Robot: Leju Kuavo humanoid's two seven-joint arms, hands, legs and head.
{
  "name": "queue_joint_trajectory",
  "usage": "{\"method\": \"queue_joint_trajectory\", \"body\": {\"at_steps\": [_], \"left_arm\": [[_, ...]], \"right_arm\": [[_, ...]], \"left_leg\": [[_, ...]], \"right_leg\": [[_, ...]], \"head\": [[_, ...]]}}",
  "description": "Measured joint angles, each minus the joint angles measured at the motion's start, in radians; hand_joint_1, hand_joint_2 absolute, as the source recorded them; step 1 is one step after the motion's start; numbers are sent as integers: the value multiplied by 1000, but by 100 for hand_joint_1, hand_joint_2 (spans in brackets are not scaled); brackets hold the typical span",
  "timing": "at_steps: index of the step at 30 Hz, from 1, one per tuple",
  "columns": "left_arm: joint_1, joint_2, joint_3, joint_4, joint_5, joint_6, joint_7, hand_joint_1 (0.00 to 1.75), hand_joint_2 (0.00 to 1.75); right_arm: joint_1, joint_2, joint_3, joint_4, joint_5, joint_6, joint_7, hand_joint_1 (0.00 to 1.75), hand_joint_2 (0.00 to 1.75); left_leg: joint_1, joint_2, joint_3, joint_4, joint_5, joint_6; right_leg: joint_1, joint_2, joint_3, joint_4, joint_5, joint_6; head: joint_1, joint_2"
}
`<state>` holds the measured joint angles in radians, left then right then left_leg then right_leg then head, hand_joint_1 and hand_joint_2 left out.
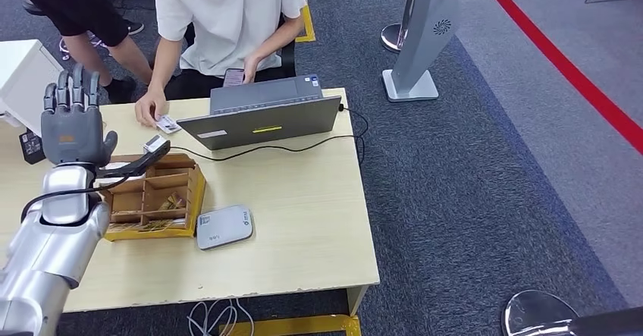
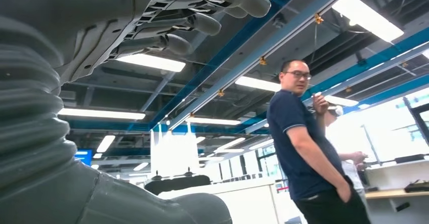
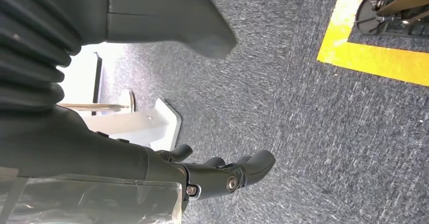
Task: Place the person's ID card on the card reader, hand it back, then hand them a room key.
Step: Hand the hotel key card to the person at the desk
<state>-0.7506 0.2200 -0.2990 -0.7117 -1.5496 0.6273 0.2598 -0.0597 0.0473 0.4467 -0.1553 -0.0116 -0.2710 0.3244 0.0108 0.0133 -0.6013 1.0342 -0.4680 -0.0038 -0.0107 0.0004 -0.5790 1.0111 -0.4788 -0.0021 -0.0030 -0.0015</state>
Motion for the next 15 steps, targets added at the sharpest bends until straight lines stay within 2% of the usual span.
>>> {"method": "queue_joint_trajectory", "body": {"at_steps": [10, 12, 15], "left_arm": [[81, -47, -3, -131, 0, -70, -59, 0, 175], [133, -58, -6, -201, 0, -120, -65, 0, 175], [280, -70, -44, -388, 0, -192, -13, 0, 175]], "right_arm": [[2, 1, -4, 0, -31, -16, 5, 0, 175], [3, 3, -10, 0, -56, -28, 9, 0, 175], [7, 12, -29, 0, -101, -56, 16, 0, 175]], "left_leg": [[0, 0, 0, 0, 0, 0], [0, 0, 0, 0, 0, 0], [0, 0, 0, 0, -1, 1]], "right_leg": [[0, 0, 0, 0, 0, 0], [0, 0, 0, 0, 0, 0], [0, 0, 0, 0, -1, 1]], "head": [[-1, 0], [-1, 0], [0, 0]]}}
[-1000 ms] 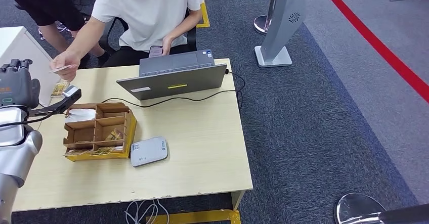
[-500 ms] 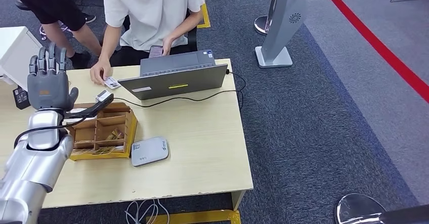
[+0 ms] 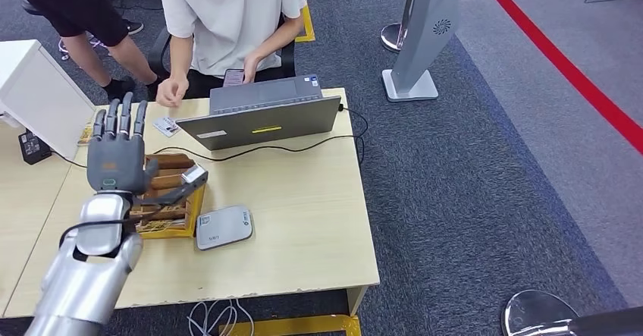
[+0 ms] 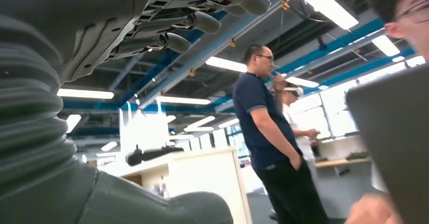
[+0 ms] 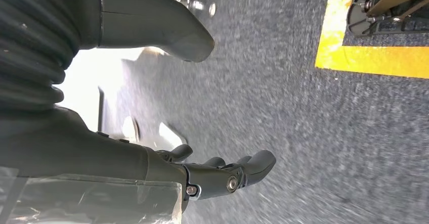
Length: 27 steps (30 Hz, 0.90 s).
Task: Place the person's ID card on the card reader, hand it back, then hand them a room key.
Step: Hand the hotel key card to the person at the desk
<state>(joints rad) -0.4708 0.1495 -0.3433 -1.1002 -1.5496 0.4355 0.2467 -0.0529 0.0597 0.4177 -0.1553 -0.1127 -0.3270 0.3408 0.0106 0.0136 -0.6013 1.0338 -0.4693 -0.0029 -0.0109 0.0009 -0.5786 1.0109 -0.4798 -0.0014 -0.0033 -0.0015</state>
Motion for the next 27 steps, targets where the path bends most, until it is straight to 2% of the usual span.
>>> {"method": "queue_joint_trajectory", "body": {"at_steps": [5, 11, 17, 20, 23, 27], "left_arm": [[253, 44, -126, -298, 0, -21, 119, 0, 175], [488, 111, -198, -516, 0, -24, 152, 0, 175], [596, 181, -291, -628, 0, -14, 252, 0, 175], [632, 196, -325, -649, 0, -14, 284, 0, 175], [671, 192, -322, -650, 7, -15, 252, 0, 175], [698, 171, -264, -639, 32, -14, 192, 0, 175]], "right_arm": [[9, 22, -35, 0, -46, -34, 5, 0, 175], [16, 38, -65, 0, -83, -55, 0, 0, 175], [18, 49, -80, 0, -101, -70, -4, 0, 175], [18, 52, -86, 0, -105, -70, -6, 0, 175], [18, 53, -87, 0, -98, -68, -6, 0, 175], [18, 53, -87, 0, -89, -65, -4, 0, 175]], "left_leg": [[0, 2, 0, 0, -3, 1], [0, 0, 0, 0, -5, 1], [0, 0, 1, 0, -5, 1], [0, 0, 1, 0, -5, 1], [0, -1, 1, 0, -5, 1], [0, -1, 1, 0, -5, 1]], "right_leg": [[0, 1, 0, -1, -2, 1], [0, 0, 0, -1, -5, 1], [0, -1, 1, 0, -5, 1], [0, -1, 2, 0, -5, 1], [0, -2, 2, 0, -5, 1], [0, -2, 2, 0, -5, 1]], "head": [[1, 0], [0, 0], [-1, 0], [-1, 0], [-1, 0], [-1, 0]]}}
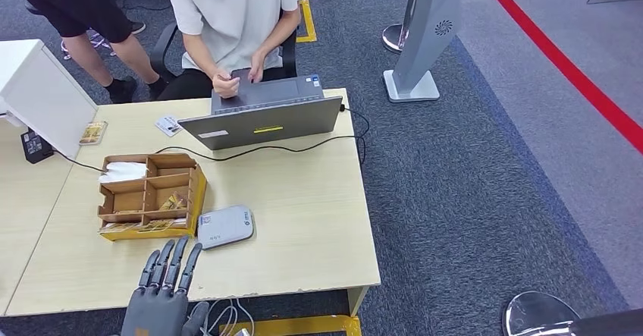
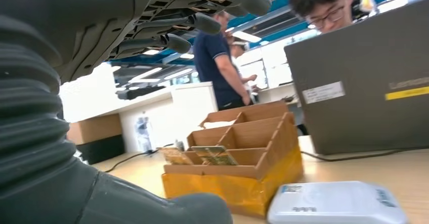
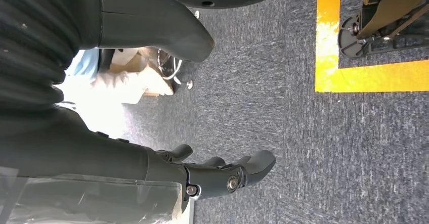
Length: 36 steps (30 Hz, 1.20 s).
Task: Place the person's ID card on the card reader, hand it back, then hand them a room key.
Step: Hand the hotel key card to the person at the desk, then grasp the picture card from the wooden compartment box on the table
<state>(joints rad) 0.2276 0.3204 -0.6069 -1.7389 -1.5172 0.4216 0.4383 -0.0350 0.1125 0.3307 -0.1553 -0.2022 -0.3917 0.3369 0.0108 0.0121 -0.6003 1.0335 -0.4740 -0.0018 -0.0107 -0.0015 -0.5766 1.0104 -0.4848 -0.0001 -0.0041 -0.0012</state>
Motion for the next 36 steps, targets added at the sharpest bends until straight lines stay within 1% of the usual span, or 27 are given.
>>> {"method": "queue_joint_trajectory", "body": {"at_steps": [4, 7, 9, 12, 17, 20, 23, 26, 28, 31, 36], "left_arm": [[13, -18, 49, 13, 6, 1, -19, 0, 175], [21, -41, 90, 27, 3, 4, -39, 0, 175], [19, -65, 145, 52, 12, 7, -66, 0, 175], [9, -108, 251, 112, 27, 18, -119, 0, 175], [-24, -170, 417, 222, 32, 67, -189, 0, 175], [-52, -196, 502, 292, 33, 95, -224, 0, 175], [-86, -211, 575, 367, 28, 134, -259, 0, 175], [-117, -222, 629, 431, 11, 214, -304, 0, 175], [-130, -231, 660, 453, -3, 251, -340, 0, 175], [-142, -243, 694, 466, -11, 265, -366, 0, 175], [-151, -256, 724, 481, -12, 266, -371, 0, 175]], "right_arm": [[0, 0, 0, 0, 1, 1, 1, 0, 175], [0, 0, 0, 0, 4, 8, 2, 0, 175], [0, 0, 1, 0, 12, 15, 3, 0, 175], [0, 0, 4, 0, 23, 25, 3, 0, 175], [-1, -3, 14, 0, 39, 36, 5, 0, 175], [-2, -6, 23, 0, 48, 44, 7, 0, 175], [-4, -10, 32, 0, 57, 52, 9, 0, 175], [-6, -13, 43, 0, 67, 55, 9, 0, 175], [-7, -15, 49, 0, 73, 58, 9, 0, 175], [-9, -17, 55, 0, 74, 60, 9, 0, 175], [-10, -19, 64, 0, 74, 62, 9, 0, 175]], "left_leg": [[0, 0, 0, 0, 0, 0], [0, 0, 1, 0, 0, 0], [0, 0, 1, 0, 0, 0], [0, 0, 1, 0, 0, 0], [0, -1, 1, 0, 0, 0], [0, -1, 2, 0, 0, 0], [0, -1, 2, 0, 0, 0], [0, -1, 2, 0, 0, 0], [0, -1, 2, 0, 0, 0], [0, -1, 1, 0, 0, 0], [0, -1, 2, 0, 0, 0]], "right_leg": [[0, 0, 0, 0, 0, 0], [0, 0, 1, 0, 0, 0], [0, 0, 1, 0, 0, 0], [0, 0, 1, 0, 0, 0], [0, 0, 1, 0, 0, 0], [0, -1, 1, 0, 0, 0], [0, 0, 2, 0, 0, 0], [0, -1, 2, 0, 0, 0], [0, -1, 2, 0, 0, 0], [0, -1, 2, 0, 0, 0], [0, -1, 1, 0, 0, 0]], "head": [[0, 0], [0, 0], [0, 0], [0, 0], [0, 0], [0, 0], [0, 0], [0, 0], [0, 0], [0, 0], [0, 0]]}}
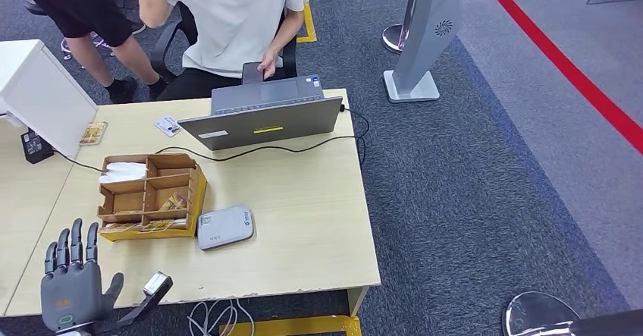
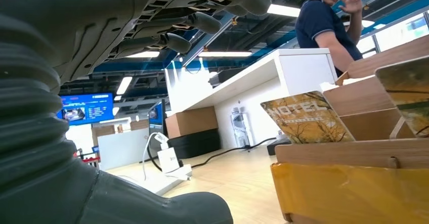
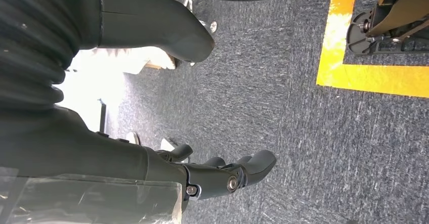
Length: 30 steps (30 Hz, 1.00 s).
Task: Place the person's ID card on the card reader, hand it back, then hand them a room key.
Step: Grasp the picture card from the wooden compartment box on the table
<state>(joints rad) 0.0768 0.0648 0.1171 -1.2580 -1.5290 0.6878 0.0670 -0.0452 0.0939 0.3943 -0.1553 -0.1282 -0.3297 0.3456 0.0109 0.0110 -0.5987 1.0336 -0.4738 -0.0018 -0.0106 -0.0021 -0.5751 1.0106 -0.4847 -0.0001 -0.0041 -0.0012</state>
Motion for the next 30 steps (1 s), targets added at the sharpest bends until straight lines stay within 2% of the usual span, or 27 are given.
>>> {"method": "queue_joint_trajectory", "body": {"at_steps": [8, 13, 17, 23, 30], "left_arm": [[-4, -10, 15, 15, -10, 0, -12, 0, 175], [-2, -7, 14, -25, -20, 3, -33, 0, 175], [-2, 20, -15, -55, -20, 5, 28, 0, 175], [-9, 83, -122, -60, -20, 6, 150, 0, 175], [-19, 131, -212, -60, -21, 6, 192, 0, 175]], "right_arm": [[0, 0, 5, 0, 0, 2, 0, 0, 175], [-1, -2, 10, 0, 11, 5, 0, 0, 175], [-1, -3, 15, 0, 15, 6, 0, 0, 175], [-4, -5, 26, 0, 15, 9, 0, 0, 175], [-5, -7, 32, 0, 15, 13, 0, 0, 175]], "left_leg": [[0, 0, 0, 0, 0, 0], [0, 0, 0, 0, 0, 0], [0, 0, 0, 0, 0, 0], [0, 0, 1, 0, 0, 0], [0, 0, 1, 0, 0, 0]], "right_leg": [[0, 0, 0, 0, 0, 0], [0, 0, 0, 0, 0, 0], [0, 0, 0, 0, 0, 0], [0, 0, 0, 0, 0, 0], [0, 0, 0, 0, 0, 0]], "head": [[0, 0], [0, 0], [0, 0], [0, 0], [0, 0]]}}
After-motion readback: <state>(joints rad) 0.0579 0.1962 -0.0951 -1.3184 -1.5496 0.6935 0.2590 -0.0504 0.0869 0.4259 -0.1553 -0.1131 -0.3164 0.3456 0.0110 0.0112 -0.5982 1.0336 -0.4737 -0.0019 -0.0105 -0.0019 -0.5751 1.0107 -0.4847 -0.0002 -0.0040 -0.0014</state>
